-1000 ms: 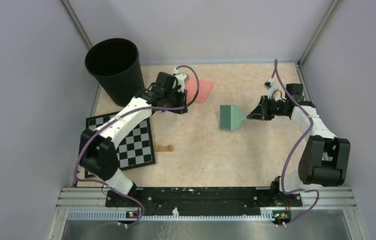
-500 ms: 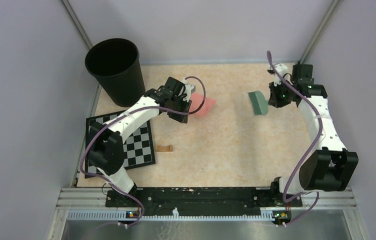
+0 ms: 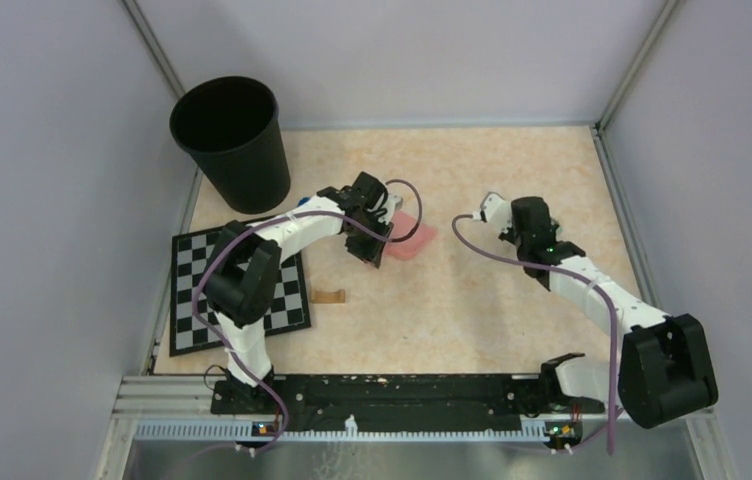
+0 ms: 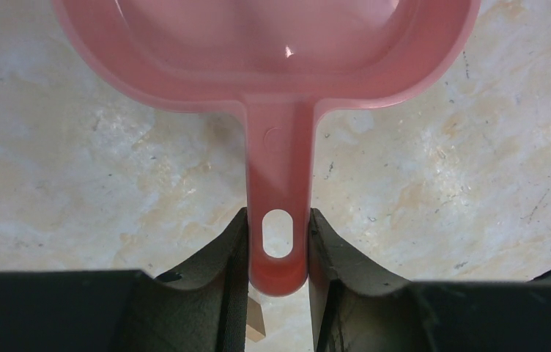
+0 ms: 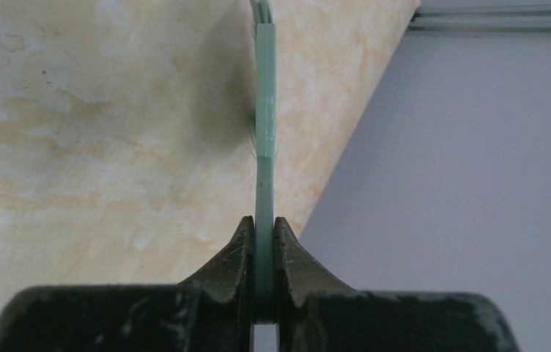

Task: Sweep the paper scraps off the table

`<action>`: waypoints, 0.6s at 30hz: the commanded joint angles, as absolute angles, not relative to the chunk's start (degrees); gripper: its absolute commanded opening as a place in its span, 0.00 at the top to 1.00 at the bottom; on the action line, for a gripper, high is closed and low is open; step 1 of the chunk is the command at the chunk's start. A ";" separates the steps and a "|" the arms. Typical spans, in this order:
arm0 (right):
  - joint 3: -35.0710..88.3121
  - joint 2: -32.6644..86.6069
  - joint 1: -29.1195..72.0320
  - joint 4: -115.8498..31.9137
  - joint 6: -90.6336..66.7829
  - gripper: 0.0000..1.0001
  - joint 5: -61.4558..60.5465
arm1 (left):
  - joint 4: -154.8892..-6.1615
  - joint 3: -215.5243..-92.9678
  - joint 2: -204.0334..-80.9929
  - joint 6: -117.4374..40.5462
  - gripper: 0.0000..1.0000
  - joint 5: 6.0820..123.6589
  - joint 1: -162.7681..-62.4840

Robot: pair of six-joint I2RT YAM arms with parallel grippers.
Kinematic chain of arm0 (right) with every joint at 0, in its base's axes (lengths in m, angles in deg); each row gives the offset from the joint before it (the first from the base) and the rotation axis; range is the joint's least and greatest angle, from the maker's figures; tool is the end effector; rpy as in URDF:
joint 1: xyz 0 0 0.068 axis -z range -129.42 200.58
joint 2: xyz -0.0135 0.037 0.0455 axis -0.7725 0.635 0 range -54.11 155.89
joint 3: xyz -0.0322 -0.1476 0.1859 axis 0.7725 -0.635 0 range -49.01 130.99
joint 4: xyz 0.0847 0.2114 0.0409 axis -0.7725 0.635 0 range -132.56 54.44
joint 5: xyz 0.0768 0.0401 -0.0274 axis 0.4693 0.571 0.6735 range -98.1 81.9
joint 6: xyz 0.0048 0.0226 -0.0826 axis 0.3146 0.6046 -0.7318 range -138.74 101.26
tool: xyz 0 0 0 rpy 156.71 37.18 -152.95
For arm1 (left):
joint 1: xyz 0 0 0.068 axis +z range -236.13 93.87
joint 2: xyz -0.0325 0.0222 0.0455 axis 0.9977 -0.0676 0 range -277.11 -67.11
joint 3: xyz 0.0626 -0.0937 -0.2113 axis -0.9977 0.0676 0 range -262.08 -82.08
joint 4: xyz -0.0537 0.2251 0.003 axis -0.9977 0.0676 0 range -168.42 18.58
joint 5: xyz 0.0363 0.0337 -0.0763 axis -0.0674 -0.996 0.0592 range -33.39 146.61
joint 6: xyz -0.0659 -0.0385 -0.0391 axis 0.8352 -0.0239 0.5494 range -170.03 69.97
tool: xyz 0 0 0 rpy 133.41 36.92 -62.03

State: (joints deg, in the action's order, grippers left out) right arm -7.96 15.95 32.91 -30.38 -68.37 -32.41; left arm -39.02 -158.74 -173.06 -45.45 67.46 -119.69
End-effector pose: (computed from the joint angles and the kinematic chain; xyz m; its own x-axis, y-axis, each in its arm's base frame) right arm 0.2613 0.0506 0.1845 -0.4206 -0.8627 -0.2809 -0.4660 0.4711 -0.7490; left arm 0.2853 -0.2063 0.1442 -0.8217 0.4511 -0.3482 0.5361 0.8192 -0.2039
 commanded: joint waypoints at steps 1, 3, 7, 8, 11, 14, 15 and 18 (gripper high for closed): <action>-11.09 13.69 31.11 -39.41 -71.88 1.00 -37.80 | -41.25 -161.70 -174.86 -44.69 0.83 68.30 -120.18; -11.11 13.25 30.83 -34.17 -69.16 1.00 -35.26 | -41.82 -161.92 -175.24 -44.42 0.79 69.90 -120.20; -9.36 10.81 30.63 -20.10 -60.12 1.00 -23.86 | -43.89 -161.80 -174.93 -43.26 0.76 74.96 -120.30; -9.15 9.97 30.59 -17.82 -58.37 1.00 -21.12 | -44.39 -161.65 -174.78 -43.10 0.75 75.59 -120.30; -9.32 7.53 30.63 -13.46 -54.44 0.85 -14.45 | -44.79 -161.10 -174.77 -43.36 0.73 75.84 -121.04; -9.63 6.51 30.65 -12.03 -51.29 0.62 -11.29 | -44.28 -160.97 -174.95 -43.72 0.68 75.65 -121.80; -9.64 6.46 30.63 -11.73 -50.76 0.58 -10.53 | -44.26 -160.88 -174.89 -43.81 0.67 75.84 -121.94; -9.12 6.83 30.59 -10.70 -48.81 0.52 -8.52 | -44.53 -160.63 -174.24 -43.79 0.64 76.93 -122.22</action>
State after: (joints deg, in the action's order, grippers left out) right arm -10.67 7.38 31.19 -14.36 -54.31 -14.97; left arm -42.57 -160.05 -174.68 -43.94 74.35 -121.63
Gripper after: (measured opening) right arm 0.459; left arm 0.349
